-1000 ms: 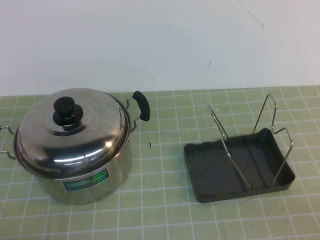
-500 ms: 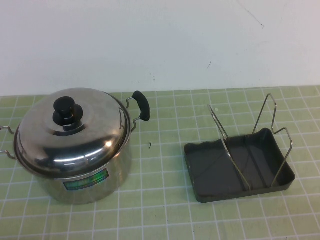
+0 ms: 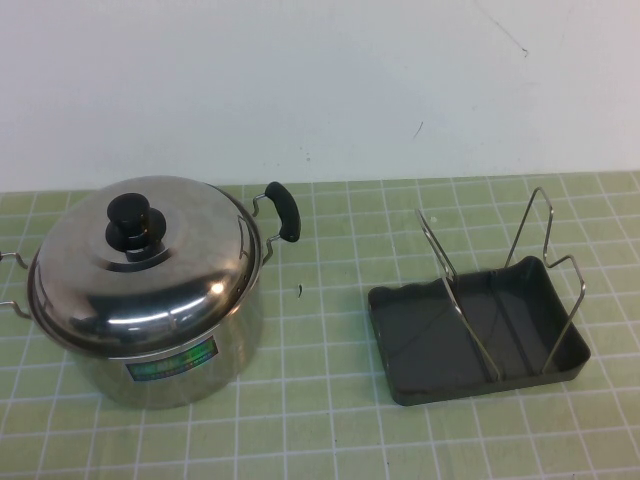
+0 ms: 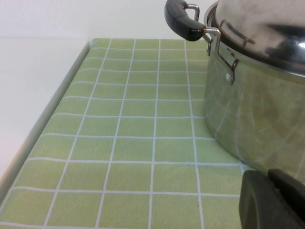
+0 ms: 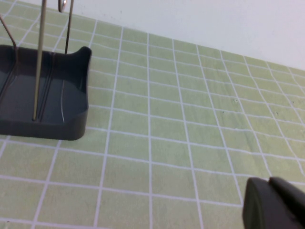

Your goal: Put pot lid on rack

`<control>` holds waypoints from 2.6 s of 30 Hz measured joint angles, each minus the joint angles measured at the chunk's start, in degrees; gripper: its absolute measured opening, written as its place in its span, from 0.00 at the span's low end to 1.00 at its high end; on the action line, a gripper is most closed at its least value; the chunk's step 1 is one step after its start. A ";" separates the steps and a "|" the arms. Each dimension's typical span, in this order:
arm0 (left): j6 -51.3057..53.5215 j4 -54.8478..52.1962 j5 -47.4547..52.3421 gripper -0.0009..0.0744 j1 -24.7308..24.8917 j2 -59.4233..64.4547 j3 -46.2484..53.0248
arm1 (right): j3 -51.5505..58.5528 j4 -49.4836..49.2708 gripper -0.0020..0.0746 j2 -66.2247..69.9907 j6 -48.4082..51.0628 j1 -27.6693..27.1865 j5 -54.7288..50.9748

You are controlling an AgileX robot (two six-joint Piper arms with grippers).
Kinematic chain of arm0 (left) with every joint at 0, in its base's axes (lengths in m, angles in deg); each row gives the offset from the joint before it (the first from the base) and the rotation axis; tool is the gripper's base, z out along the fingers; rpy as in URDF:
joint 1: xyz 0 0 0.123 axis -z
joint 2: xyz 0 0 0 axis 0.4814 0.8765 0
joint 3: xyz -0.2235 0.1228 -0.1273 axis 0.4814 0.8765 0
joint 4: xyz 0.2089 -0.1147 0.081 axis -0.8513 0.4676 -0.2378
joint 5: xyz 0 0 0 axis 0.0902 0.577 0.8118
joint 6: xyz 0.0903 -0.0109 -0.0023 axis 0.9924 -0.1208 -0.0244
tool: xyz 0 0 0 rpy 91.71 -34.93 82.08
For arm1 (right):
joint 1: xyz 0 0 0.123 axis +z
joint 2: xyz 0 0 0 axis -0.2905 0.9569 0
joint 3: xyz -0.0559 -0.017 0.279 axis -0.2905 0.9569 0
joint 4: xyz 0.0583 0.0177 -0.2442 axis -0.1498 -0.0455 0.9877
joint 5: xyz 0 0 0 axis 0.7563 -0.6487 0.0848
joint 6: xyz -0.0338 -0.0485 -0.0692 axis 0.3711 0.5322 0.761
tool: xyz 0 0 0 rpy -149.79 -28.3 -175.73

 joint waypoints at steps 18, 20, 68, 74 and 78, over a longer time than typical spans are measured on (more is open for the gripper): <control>0.00 0.00 0.00 0.01 1.15 0.00 0.00 | 0.00 0.00 0.02 0.00 0.09 0.00 0.00; 0.00 0.00 0.00 0.01 1.15 0.00 0.00 | 0.00 0.00 0.02 0.00 0.09 0.00 0.00; -26.73 -26.71 -35.57 0.76 13.09 44.38 -24.99 | 0.00 0.00 0.02 0.00 0.09 0.00 -0.10; -26.98 -28.99 -46.47 0.77 13.72 58.60 -29.92 | 0.00 0.00 0.02 0.00 0.09 0.00 -0.10; -27.94 -29.29 -53.35 0.77 13.95 68.27 -32.46 | 0.00 0.00 0.02 0.00 0.09 0.00 -0.10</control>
